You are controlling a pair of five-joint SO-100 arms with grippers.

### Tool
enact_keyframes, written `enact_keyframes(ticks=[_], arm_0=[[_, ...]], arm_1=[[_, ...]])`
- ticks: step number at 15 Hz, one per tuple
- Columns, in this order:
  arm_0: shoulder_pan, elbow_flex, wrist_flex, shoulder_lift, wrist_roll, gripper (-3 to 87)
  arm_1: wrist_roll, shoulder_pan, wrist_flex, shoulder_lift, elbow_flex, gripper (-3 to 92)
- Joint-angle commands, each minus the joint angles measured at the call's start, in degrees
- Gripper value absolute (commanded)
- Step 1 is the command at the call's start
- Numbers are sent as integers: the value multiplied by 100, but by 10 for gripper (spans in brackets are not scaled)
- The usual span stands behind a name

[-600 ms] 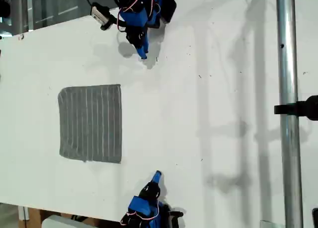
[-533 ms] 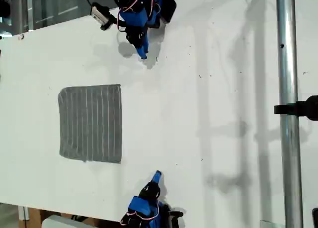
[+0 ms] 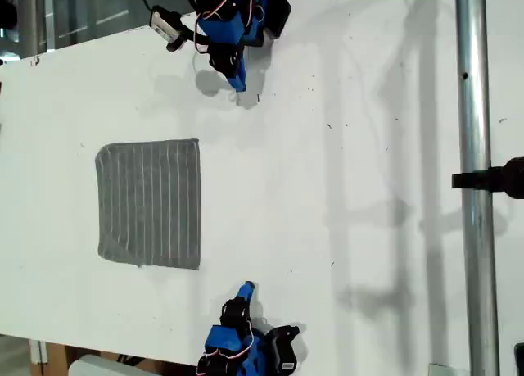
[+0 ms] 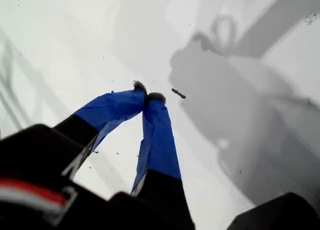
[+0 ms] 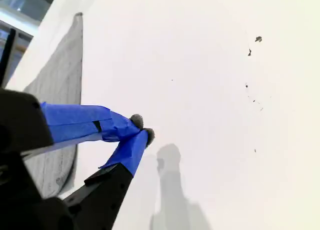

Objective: Grasp corners of a towel and fold twice.

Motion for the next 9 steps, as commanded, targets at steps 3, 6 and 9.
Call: enact_keyframes(ticks=[3,6,9], arm_0=[[-53,70,-26,-9,-62,-28],[-53,70,-26,-9,-62,-28],[-53,70,-26,-9,-62,-28]], arm_1=[[-44,-79,62,9,-316,-3],[-44,-70,88,9,-299,-3],[-123,-44,105,9,-334,-3]])
